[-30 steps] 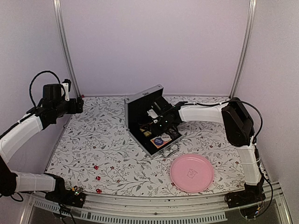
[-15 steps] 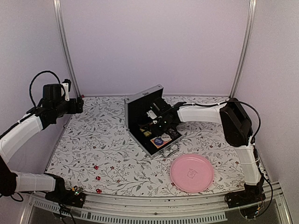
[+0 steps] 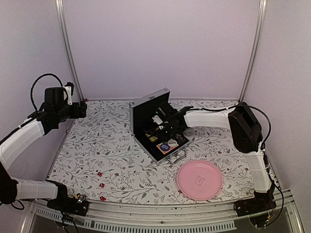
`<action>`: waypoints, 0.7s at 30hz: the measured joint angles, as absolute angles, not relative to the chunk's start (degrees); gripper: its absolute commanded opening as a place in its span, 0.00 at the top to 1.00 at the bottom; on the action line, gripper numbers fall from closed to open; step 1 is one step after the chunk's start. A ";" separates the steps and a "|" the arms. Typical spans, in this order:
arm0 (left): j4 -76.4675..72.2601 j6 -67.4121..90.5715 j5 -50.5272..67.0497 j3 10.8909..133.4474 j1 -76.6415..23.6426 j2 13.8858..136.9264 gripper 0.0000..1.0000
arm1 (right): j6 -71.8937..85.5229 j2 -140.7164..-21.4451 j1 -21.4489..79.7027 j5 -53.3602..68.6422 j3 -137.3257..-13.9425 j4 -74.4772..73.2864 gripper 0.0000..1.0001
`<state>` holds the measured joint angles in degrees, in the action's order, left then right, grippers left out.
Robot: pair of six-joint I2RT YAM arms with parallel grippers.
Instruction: Pack up texas hold em set
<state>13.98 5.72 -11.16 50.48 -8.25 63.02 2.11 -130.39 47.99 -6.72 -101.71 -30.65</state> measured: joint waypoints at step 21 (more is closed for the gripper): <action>13.98 5.72 -11.16 50.48 -8.25 63.02 0.03 | 2.57 -130.37 47.94 -4.75 -104.01 -31.73 0.69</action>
<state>13.98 5.72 -11.16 50.48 -8.25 63.02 2.57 -130.37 47.94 -4.75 -104.01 -31.73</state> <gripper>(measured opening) 0.970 0.309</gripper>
